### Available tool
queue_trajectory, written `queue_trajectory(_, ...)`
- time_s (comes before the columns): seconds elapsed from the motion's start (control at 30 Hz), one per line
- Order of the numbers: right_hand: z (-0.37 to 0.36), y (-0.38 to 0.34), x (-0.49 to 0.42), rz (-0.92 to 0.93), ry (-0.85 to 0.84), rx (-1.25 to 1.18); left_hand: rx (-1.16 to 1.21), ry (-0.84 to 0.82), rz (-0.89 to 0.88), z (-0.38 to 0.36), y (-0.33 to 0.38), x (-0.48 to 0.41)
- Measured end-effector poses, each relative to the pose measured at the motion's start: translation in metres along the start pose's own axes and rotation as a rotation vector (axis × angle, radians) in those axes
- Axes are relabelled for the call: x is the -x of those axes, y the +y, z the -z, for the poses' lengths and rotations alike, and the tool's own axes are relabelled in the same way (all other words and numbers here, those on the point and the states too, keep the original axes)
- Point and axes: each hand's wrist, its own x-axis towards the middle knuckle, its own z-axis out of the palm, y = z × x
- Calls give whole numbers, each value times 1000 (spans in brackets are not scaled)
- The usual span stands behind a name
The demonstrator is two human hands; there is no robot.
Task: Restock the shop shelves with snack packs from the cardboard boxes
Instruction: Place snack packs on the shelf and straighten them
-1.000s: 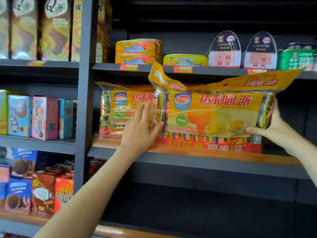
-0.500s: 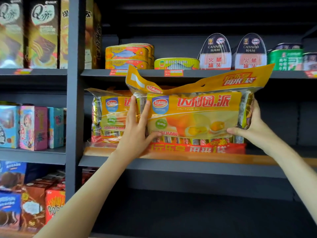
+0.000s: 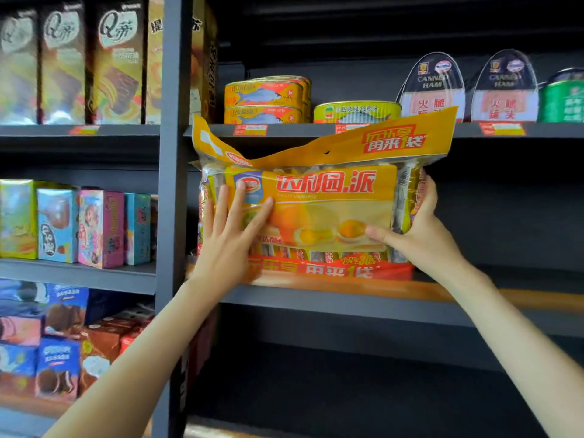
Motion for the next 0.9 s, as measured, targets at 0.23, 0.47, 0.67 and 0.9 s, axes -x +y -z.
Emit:
queue_trajectory(0.23,-38,-14,-3,8,59,51,172,-54,134,11,-17,6)
queue_trajectory(0.47,-36,-9,-5,-19,3,-6,73,103,133,9,13,-21)
queue_trajectory(0.67,-30,-19,-5,202,165,263,88,54,47,4,12,-37)
queue_trajectory(0.9,-26,-26,-19,240,19,365,137,-26,48,-2,1,-52)
